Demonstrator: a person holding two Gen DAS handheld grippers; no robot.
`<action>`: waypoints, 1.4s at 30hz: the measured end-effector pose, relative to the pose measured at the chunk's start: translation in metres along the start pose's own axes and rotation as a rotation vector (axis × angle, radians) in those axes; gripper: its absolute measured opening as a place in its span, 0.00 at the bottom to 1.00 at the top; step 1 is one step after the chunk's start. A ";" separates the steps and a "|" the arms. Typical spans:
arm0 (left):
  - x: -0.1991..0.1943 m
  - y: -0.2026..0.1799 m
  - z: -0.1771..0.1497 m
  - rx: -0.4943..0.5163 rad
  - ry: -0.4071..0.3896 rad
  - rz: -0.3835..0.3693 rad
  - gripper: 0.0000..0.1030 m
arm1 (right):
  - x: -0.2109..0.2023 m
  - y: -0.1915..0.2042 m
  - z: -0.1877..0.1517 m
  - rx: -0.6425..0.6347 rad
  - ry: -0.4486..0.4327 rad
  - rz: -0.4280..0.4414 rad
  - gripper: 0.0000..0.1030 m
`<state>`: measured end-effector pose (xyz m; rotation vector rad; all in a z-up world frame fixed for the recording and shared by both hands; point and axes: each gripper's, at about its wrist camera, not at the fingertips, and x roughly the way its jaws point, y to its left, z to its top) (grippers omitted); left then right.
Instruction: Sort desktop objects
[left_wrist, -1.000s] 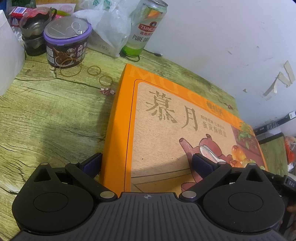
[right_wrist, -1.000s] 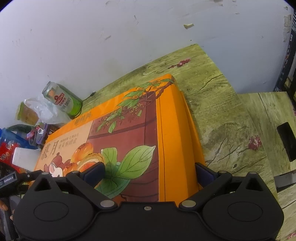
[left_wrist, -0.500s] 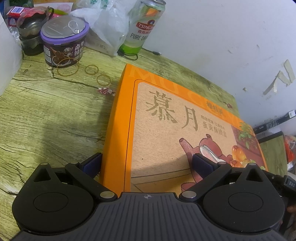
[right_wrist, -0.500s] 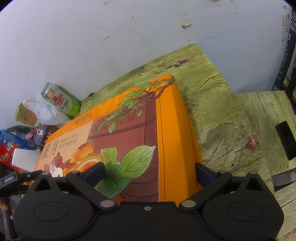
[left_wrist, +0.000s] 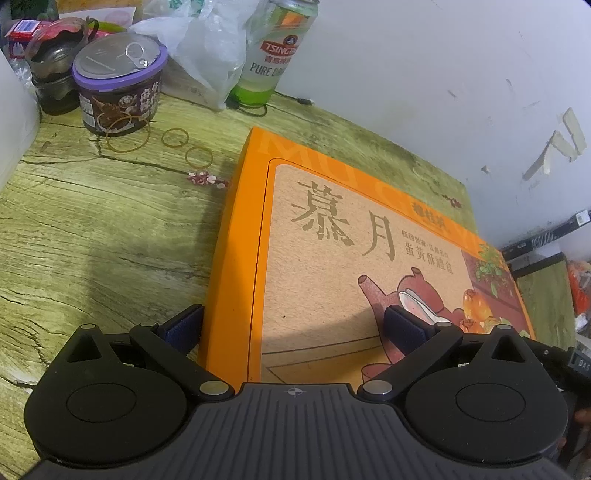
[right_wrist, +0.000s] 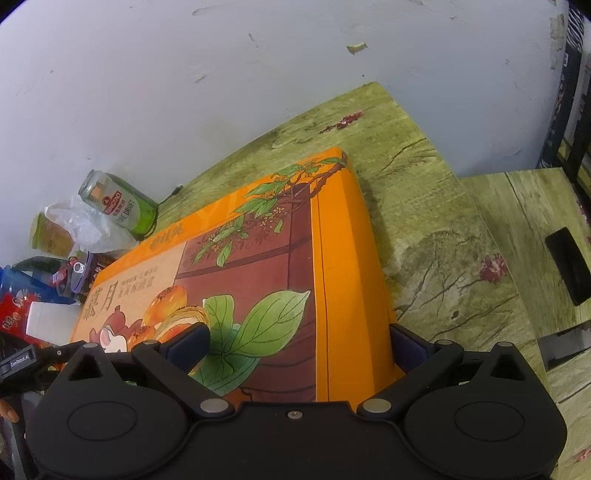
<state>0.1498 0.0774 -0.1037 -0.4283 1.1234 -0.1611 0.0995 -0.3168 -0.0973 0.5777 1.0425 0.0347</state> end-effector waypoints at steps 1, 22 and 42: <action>0.000 0.000 0.000 0.001 0.000 0.001 0.99 | 0.000 -0.001 0.000 0.001 0.002 0.000 0.99; -0.002 -0.001 -0.009 0.005 0.003 0.001 0.99 | 0.005 -0.007 -0.005 0.002 0.032 -0.001 0.99; -0.002 0.010 -0.037 0.035 -0.030 -0.096 1.00 | 0.019 -0.018 0.012 0.018 0.153 -0.056 0.99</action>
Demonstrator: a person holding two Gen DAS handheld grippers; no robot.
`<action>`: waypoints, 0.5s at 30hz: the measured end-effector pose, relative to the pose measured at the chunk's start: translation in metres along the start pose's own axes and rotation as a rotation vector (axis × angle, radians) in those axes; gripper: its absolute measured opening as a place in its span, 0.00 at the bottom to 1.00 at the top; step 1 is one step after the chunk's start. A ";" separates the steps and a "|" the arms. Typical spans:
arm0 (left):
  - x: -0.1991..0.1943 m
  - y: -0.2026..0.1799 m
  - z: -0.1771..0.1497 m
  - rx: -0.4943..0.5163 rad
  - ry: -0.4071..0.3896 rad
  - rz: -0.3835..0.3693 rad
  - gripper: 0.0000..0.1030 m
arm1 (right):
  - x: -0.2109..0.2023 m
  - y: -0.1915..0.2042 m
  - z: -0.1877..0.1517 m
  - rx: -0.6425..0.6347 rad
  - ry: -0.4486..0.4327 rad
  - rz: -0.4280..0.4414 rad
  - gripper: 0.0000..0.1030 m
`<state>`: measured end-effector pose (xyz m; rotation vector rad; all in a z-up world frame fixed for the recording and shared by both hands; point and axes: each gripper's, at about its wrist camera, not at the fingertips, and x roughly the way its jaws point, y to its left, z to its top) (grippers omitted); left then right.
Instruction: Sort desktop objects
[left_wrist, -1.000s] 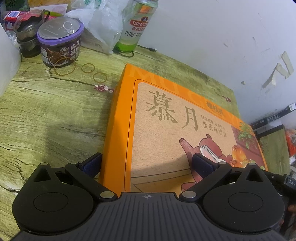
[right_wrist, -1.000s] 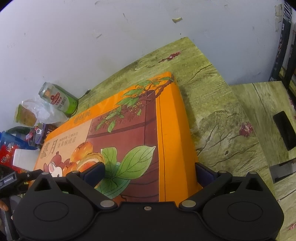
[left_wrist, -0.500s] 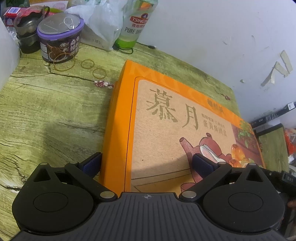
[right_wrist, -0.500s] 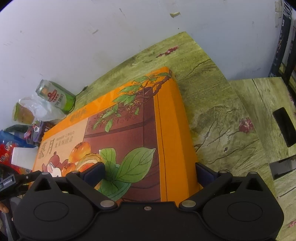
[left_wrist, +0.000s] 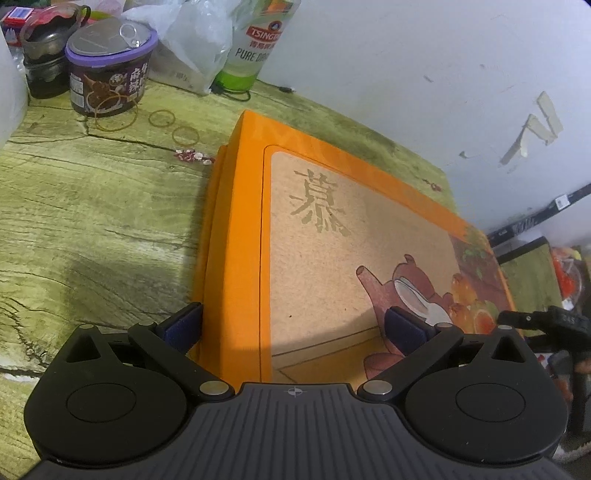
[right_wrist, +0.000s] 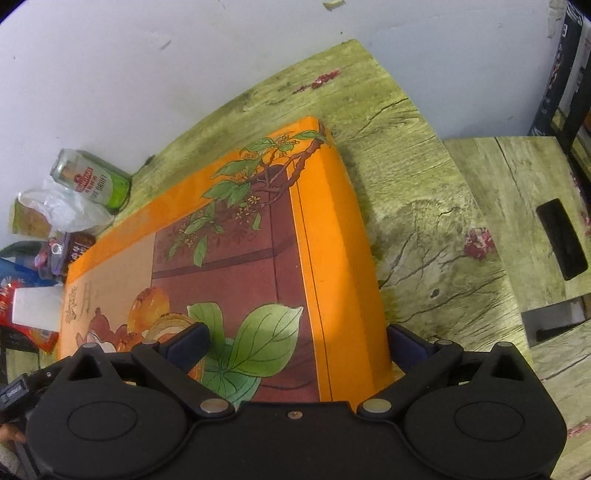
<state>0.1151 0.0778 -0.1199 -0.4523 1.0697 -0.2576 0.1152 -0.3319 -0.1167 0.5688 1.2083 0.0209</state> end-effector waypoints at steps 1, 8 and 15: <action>-0.001 0.001 -0.001 -0.001 -0.003 -0.011 1.00 | 0.000 0.001 0.001 -0.002 0.006 -0.011 0.99; -0.020 0.017 -0.006 -0.039 -0.080 -0.081 1.00 | -0.005 0.009 0.017 0.010 0.015 -0.039 0.99; -0.019 0.041 0.000 -0.088 -0.158 -0.150 0.99 | 0.001 0.027 0.033 -0.008 0.006 -0.114 0.99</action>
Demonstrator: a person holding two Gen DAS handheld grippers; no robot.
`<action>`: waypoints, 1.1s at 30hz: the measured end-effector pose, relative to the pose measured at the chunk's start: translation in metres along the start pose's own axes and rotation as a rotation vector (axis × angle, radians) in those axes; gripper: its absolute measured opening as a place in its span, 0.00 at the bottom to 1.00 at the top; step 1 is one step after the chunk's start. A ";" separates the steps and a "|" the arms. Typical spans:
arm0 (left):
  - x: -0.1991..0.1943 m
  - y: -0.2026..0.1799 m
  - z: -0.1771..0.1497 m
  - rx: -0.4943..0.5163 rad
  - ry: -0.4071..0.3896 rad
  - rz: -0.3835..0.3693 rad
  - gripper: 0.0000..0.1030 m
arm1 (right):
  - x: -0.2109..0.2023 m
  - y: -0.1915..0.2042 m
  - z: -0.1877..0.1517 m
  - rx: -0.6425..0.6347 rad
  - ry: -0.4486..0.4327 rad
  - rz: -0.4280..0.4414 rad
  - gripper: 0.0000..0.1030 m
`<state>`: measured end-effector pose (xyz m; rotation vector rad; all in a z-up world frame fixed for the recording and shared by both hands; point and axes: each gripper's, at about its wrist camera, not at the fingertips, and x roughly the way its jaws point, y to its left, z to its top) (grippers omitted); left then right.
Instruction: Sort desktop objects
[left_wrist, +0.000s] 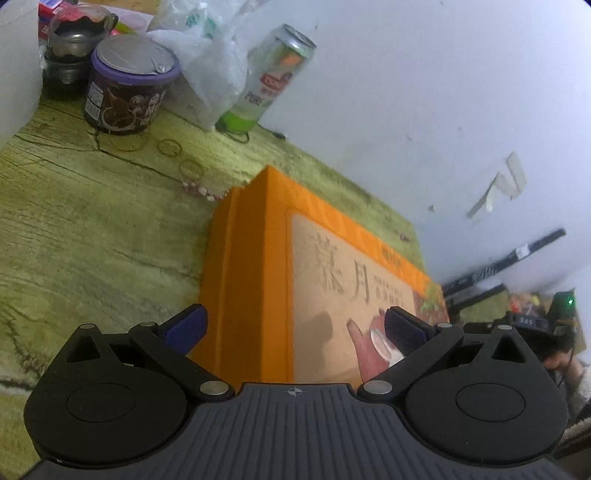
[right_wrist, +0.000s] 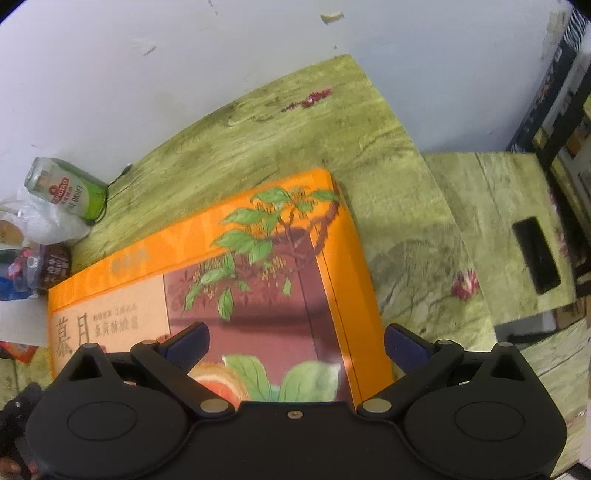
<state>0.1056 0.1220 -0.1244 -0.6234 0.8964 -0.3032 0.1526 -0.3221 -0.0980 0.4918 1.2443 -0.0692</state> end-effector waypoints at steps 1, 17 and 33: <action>0.003 0.003 0.002 -0.001 -0.003 -0.005 0.99 | 0.003 0.001 0.002 0.002 -0.001 -0.005 0.99; 0.017 0.001 0.003 0.076 0.069 -0.022 0.94 | 0.023 -0.016 -0.005 0.111 -0.017 0.015 0.99; 0.019 -0.011 -0.003 0.161 0.059 0.069 0.84 | 0.030 -0.037 -0.022 0.107 -0.056 0.125 0.94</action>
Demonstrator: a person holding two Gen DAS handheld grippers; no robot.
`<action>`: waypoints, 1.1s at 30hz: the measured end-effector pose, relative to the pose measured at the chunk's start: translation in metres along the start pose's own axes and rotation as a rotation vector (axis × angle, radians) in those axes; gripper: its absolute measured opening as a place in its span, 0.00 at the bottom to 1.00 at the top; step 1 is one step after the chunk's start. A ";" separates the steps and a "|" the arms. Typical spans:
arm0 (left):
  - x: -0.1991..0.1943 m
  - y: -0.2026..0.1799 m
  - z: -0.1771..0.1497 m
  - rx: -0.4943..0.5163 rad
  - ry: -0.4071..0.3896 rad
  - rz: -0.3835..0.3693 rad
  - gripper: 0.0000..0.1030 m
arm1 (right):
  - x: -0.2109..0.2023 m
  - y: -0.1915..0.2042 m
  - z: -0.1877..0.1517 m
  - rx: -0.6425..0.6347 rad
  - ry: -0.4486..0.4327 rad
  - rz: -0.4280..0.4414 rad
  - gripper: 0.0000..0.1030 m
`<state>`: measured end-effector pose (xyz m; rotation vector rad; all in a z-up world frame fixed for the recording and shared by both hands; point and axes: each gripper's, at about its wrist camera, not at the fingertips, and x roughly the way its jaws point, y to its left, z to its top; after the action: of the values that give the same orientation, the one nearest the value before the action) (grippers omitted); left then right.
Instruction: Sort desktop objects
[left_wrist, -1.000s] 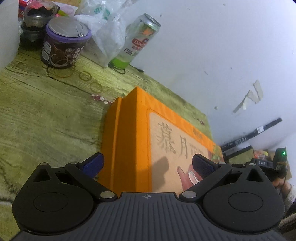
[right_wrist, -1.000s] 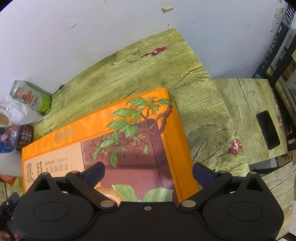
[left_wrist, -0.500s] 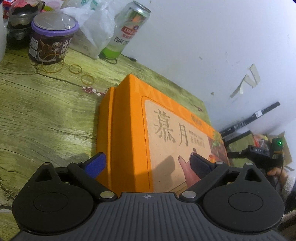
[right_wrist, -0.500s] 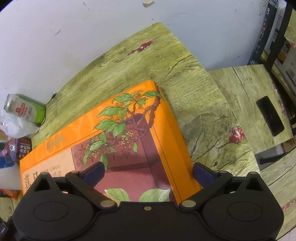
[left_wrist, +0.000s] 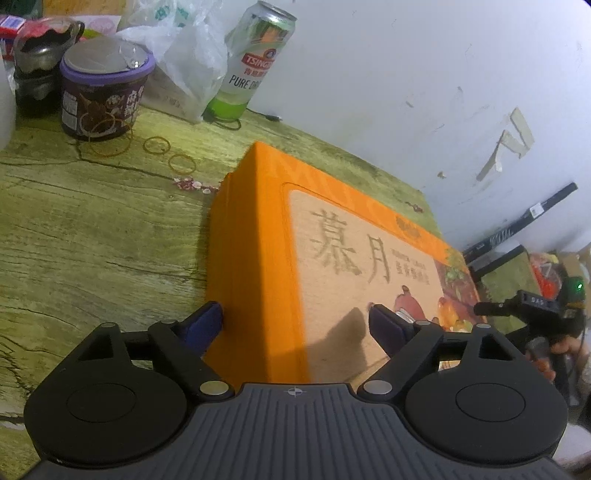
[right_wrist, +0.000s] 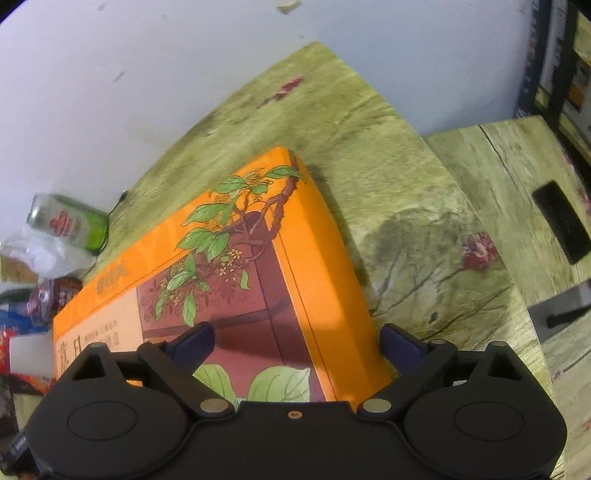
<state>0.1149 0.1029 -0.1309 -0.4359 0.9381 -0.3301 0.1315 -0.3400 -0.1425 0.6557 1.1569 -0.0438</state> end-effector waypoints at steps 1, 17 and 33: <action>0.000 -0.002 -0.001 0.009 -0.001 0.006 0.84 | -0.001 0.002 0.000 -0.008 -0.002 -0.001 0.94; -0.007 -0.013 -0.006 0.044 -0.039 0.020 0.84 | -0.024 0.015 0.004 -0.051 -0.048 0.006 0.91; -0.004 -0.027 -0.009 0.084 -0.029 -0.027 0.80 | -0.020 0.047 0.008 -0.133 -0.036 0.060 0.78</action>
<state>0.1027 0.0792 -0.1189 -0.3759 0.8871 -0.3852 0.1466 -0.3113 -0.1018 0.5687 1.0953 0.0716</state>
